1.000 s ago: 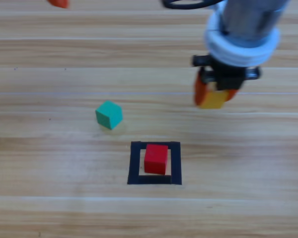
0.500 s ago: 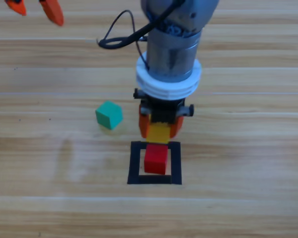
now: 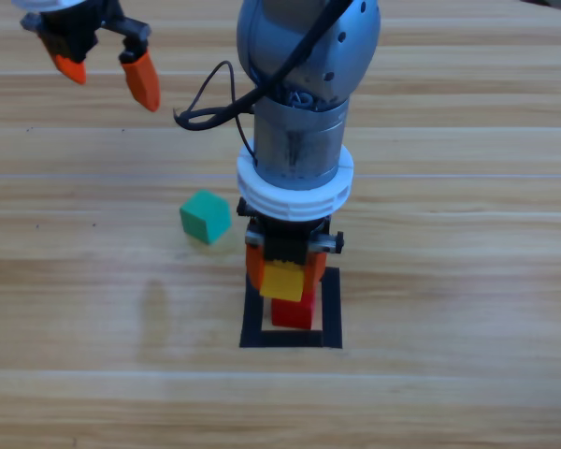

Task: Stack the blocks in the rectangular block: red at the bottom, yellow in the middle, green on top

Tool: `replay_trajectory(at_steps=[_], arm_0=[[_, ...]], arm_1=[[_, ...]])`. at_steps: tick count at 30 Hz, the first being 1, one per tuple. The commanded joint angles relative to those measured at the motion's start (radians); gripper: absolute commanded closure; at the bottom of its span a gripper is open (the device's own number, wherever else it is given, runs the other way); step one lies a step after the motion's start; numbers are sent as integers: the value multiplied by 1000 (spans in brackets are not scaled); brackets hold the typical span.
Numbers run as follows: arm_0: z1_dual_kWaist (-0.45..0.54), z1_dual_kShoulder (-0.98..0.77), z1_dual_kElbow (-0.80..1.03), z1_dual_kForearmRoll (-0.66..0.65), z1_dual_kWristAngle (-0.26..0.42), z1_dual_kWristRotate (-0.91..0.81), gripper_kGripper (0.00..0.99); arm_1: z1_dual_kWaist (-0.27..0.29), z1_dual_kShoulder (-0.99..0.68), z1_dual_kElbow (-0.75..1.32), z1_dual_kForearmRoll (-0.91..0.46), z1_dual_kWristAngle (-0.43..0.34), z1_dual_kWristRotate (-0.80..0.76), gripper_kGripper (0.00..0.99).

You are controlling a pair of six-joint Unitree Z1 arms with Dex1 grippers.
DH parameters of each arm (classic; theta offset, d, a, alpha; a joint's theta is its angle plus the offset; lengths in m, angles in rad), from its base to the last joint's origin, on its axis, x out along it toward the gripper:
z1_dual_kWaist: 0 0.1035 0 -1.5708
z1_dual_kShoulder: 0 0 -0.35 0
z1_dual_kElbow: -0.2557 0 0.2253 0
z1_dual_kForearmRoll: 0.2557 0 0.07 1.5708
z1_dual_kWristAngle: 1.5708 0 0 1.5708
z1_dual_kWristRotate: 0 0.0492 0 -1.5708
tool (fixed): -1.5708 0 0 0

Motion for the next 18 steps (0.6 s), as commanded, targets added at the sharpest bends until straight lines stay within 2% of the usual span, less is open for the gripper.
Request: replay_trajectory(at_steps=[1, 8, 18], arm_0=[[-41, 31, 25, -5, 10, -16, 16], [-59, 23, 60, -28, 13, -29, 19], [-75, 23, 77, -37, 33, -45, 19]], arm_1=[[21, 60, 16, 13, -24, 26, 988], [21, 69, 21, 13, -39, 25, 985], [19, 52, 31, 13, -100, -124, 982]])
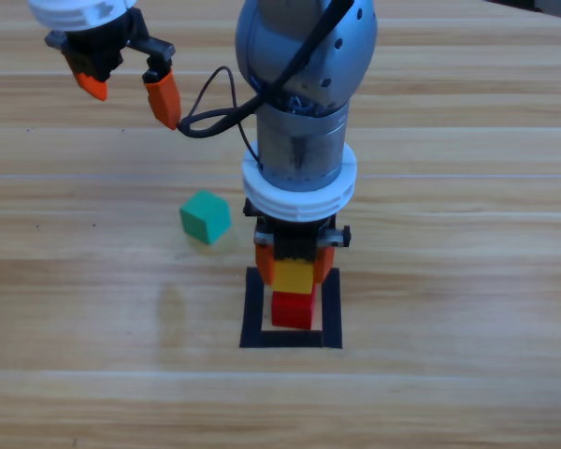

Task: Stack the blocks in the rectangular block: red at the bottom, yellow in the middle, green on top

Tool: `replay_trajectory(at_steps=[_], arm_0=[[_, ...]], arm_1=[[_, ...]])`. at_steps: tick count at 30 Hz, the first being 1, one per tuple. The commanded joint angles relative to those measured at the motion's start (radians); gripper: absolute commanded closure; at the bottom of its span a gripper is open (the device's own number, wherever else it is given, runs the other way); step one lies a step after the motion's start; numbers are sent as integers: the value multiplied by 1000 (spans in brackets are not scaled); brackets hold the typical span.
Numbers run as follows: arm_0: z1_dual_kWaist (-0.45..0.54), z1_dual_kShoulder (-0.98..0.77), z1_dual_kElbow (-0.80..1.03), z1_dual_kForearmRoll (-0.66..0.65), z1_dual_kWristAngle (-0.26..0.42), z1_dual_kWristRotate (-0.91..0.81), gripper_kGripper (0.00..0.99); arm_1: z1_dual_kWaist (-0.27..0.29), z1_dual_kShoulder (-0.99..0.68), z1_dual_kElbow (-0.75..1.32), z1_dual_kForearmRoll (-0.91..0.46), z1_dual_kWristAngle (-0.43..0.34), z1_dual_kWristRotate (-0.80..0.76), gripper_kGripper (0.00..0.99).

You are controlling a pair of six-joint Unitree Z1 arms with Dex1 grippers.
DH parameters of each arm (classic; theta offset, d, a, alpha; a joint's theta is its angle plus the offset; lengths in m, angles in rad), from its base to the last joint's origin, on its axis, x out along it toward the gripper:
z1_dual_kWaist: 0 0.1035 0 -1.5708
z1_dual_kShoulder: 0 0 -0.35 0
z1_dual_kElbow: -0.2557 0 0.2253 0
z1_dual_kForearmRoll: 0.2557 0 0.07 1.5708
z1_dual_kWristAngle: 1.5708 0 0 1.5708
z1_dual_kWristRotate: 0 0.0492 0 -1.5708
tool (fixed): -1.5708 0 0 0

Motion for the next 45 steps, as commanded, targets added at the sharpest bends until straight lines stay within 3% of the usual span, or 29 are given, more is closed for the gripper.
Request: replay_trajectory(at_steps=[1, 40, 42, 45], arm_0=[[-20, 22, 34, -8, 25, -8, 19], [1, -6, 116, -48, 2, 31, 11], [1, -6, 119, -48, 2, 31, 8], [1, -6, 123, -51, 2, 31, 2]], arm_1=[[19, 38, 36, 13, -42, -61, 982], [50, 49, 1, 13, -65, -17, 979], [50, 55, -2, 13, -65, -17, 921], [50, 63, -4, 13, -65, -17, 913]])
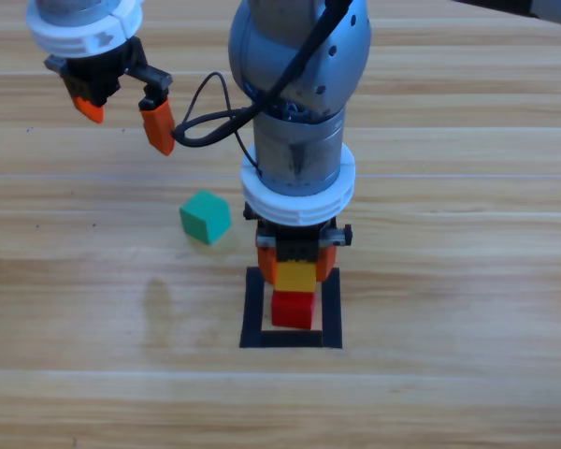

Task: Stack the blocks in the rectangular block: red at the bottom, yellow in the middle, green on top

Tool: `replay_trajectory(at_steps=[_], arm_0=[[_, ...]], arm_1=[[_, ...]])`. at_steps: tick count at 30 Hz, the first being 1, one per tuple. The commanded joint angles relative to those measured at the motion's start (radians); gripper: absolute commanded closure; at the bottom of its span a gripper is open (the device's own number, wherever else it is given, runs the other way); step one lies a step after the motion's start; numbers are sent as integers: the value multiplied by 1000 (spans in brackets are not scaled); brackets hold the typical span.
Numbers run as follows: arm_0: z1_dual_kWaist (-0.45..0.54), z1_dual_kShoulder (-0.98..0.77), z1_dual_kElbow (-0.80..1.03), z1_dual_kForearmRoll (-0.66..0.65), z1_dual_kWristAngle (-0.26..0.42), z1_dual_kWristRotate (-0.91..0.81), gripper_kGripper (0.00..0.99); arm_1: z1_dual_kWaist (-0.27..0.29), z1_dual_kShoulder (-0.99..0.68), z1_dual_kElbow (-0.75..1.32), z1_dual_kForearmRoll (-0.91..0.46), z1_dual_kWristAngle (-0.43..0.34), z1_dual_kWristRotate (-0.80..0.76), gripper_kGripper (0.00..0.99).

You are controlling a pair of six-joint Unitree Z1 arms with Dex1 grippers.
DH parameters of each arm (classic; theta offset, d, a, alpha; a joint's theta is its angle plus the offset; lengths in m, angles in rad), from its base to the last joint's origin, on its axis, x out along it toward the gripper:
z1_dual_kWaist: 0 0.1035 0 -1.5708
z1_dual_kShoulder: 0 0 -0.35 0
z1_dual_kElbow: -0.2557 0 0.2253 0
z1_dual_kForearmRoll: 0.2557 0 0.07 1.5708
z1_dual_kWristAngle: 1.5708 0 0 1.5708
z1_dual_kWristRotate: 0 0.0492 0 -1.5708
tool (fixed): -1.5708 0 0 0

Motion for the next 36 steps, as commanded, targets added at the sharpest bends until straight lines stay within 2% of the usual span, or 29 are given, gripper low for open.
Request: replay_trajectory(at_steps=[1, 27, 31, 32, 33, 34, 35, 36], arm_0=[[4, -3, 31, -11, -9, 9, 2], [6, -1, 111, -73, -15, 15, 2], [9, -1, 119, -80, -18, 18, 0], [10, -1, 122, -82, -19, 22, 0], [13, -1, 125, -85, -21, 23, 0], [18, -1, 132, -91, -22, 26, 0], [19, -1, 135, -94, -24, 28, 0], [22, -1, 140, -97, -24, 31, 0]], arm_1=[[35, 64, -9, 13, -21, 12, 913], [37, 106, -29, 13, -21, 15, 909], [37, 115, -29, 13, -18, 12, 699], [37, 118, -29, 13, -14, 9, 559], [37, 120, -28, 13, -13, 9, 344], [37, 120, -23, 13, -13, 9, 45], [37, 115, -21, 13, -13, 9, 2], [37, 104, -20, 13, -16, 6, 0]])
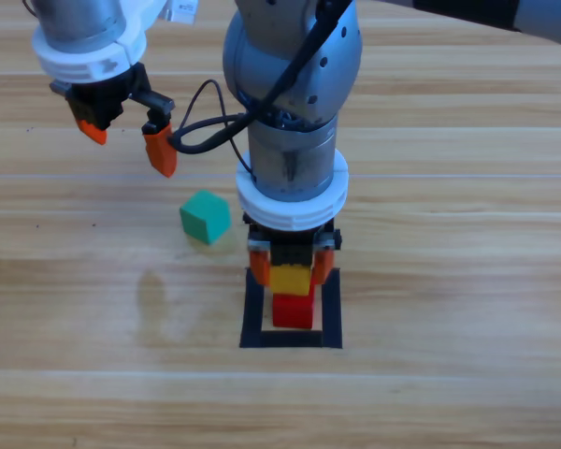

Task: Stack the blocks in the rectangular block: red at the bottom, yellow in the middle, green on top

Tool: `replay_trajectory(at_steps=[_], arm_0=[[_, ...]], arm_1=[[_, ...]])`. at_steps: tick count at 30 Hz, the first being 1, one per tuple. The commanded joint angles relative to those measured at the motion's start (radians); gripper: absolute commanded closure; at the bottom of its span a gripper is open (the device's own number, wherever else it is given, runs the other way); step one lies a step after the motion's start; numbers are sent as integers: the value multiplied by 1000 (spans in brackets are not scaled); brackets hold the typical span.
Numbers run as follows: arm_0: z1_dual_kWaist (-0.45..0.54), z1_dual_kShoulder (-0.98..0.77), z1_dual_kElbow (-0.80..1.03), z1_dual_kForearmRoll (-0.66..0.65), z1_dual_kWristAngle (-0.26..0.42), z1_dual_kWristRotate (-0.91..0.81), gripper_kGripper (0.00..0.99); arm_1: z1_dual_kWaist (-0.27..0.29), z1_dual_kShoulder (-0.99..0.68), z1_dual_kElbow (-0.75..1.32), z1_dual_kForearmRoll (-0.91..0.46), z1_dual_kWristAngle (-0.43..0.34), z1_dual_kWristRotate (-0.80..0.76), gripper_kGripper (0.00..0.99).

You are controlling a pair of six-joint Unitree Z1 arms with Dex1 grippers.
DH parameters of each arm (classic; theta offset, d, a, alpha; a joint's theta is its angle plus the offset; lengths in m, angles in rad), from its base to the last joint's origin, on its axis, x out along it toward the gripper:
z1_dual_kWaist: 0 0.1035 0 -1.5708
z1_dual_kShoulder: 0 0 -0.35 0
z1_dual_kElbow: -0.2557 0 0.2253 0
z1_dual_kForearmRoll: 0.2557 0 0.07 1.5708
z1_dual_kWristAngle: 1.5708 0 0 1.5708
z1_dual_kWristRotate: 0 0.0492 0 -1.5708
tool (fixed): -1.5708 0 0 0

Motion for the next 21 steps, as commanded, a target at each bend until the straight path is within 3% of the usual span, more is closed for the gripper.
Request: replay_trajectory(at_steps=[1, 8, 15, 18, 21], arm_0=[[26, -1, 50, -33, -15, 21, 0], [39, -1, 63, -47, -25, 30, 0], [40, -1, 76, -55, -27, 32, 0], [40, -1, 79, -58, -27, 32, 0], [40, -1, 88, -70, -25, 32, 0]], arm_1=[[36, 64, 7, 13, -16, 0, 0], [36, -111, 39, 13, -50, -22, 0], [36, -367, 44, 13, -125, -171, 0], [36, -419, 45, 13, -126, -226, 0], [31, -432, 76, 0, -106, -393, 0]])
